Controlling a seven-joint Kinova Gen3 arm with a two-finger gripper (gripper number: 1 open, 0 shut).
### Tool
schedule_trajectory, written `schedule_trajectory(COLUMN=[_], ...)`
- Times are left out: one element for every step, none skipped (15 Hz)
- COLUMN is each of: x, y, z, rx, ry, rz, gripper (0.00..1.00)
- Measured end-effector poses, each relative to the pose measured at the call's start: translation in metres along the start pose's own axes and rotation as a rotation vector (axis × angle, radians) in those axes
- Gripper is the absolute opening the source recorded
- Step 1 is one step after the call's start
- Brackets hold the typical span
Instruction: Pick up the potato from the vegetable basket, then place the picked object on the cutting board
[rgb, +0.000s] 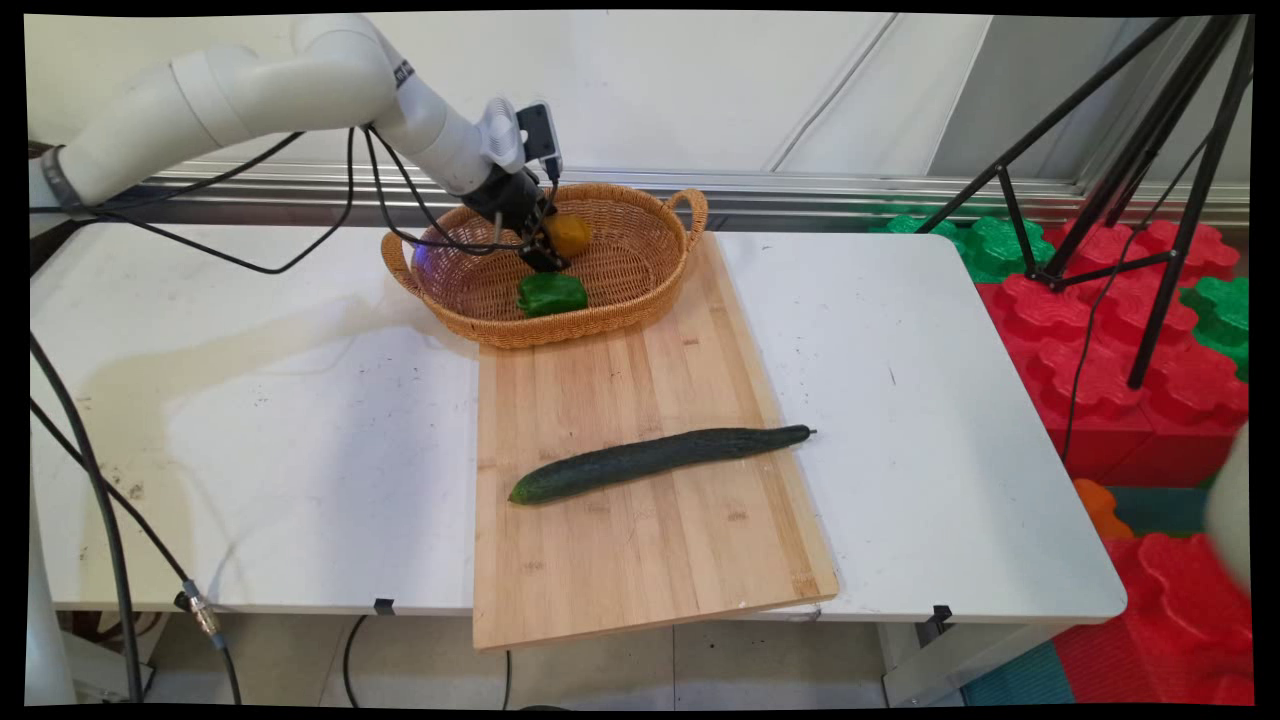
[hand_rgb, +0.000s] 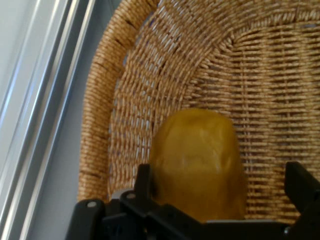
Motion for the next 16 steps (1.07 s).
schedule_trajectory(x=[0.000,0.001,0.001,0.002,0.002,0.003,0.003,0.003,0.004,0.004,0.005,0.005,0.006,0.007,0.007,0.007], y=[0.000,0.000,0.000,0.000,0.000,0.000,0.000,0.000,0.001,0.001,0.001,0.001,0.001,0.001,0.001,0.001], z=[0.003,0.007,0.010,0.013,0.015,0.017,0.019,0.020,0.021,0.022,0.022,0.023,0.023,0.023,0.023,0.023], rx=[-0.001,-0.001,0.000,0.000,0.001,0.001,0.001,0.001,0.001,0.002,0.002,0.002,0.003,0.004,0.006,0.007], ry=[-0.002,-0.005,-0.007,-0.008,-0.010,-0.011,-0.011,-0.011,-0.010,-0.009,-0.007,-0.005,-0.002,0.000,0.002,0.004], rz=[0.002,0.005,0.007,0.009,0.010,0.012,0.013,0.013,0.014,0.015,0.016,0.017,0.019,0.020,0.021,0.022], gripper=[1.00,1.00,1.00,1.00,1.00,1.00,1.00,1.00,1.00,1.00,0.00,0.00,0.00,0.00,0.00,0.00])
